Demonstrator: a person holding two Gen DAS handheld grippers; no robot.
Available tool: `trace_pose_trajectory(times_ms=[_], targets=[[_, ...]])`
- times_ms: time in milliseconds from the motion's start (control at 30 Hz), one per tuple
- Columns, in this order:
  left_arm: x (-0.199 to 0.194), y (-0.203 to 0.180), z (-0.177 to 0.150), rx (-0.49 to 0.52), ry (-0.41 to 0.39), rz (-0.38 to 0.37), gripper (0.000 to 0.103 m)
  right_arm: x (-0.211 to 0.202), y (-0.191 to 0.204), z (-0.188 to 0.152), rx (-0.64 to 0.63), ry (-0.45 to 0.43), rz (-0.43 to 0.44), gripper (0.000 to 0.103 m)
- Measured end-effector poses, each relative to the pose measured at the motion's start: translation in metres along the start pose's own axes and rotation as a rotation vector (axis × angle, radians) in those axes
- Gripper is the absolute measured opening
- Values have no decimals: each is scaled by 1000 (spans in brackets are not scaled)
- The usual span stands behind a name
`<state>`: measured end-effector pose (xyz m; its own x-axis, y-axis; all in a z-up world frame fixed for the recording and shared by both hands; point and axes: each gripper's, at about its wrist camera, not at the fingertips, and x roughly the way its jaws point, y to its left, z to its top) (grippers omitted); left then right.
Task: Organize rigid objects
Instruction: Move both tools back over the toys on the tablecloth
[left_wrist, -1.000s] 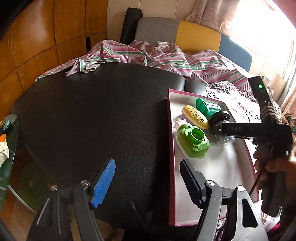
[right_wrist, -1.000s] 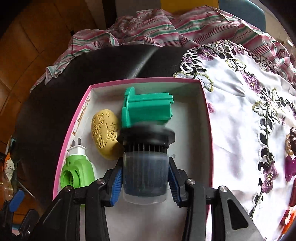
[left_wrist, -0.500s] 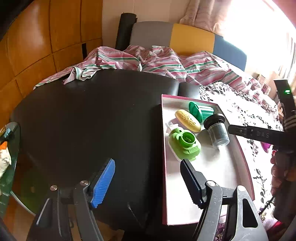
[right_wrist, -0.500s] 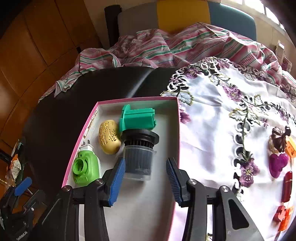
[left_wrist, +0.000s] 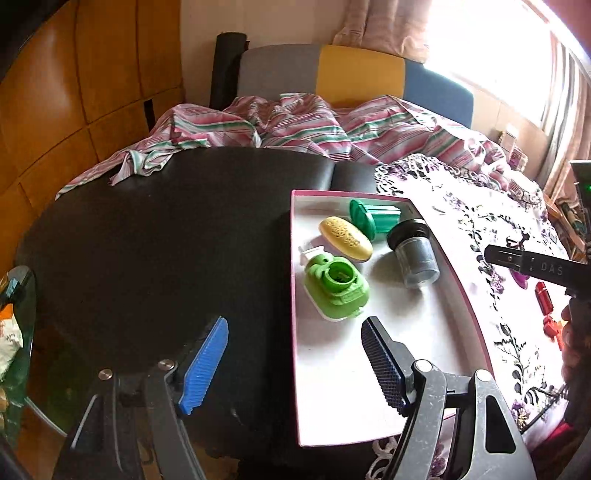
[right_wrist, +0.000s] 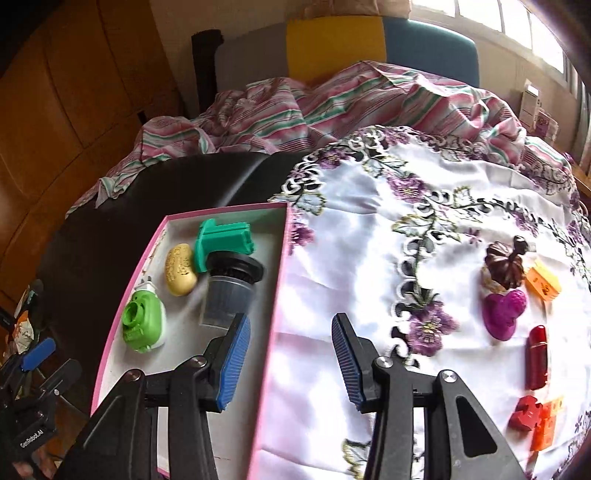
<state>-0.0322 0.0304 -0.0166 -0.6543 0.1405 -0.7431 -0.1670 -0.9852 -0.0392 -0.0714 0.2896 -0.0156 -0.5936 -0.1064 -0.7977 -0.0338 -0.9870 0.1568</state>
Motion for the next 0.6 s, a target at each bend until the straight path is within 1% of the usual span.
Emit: trace_pose_trajectory(times_ms=[200, 400, 500, 600], targets=[[-1, -24, 8, 56, -11, -32, 75, -16, -44, -3, 52, -19, -65, 46], [2, -55, 17, 117, -14, -74, 75, -35, -103, -6, 140, -37, -162, 46], [3, -71, 20, 140, -11, -103, 75, -47, -136, -9, 205, -57, -210, 46], [4, -87, 24, 163, -2, -148, 75, -59, -172, -17, 287, -78, -273, 46]])
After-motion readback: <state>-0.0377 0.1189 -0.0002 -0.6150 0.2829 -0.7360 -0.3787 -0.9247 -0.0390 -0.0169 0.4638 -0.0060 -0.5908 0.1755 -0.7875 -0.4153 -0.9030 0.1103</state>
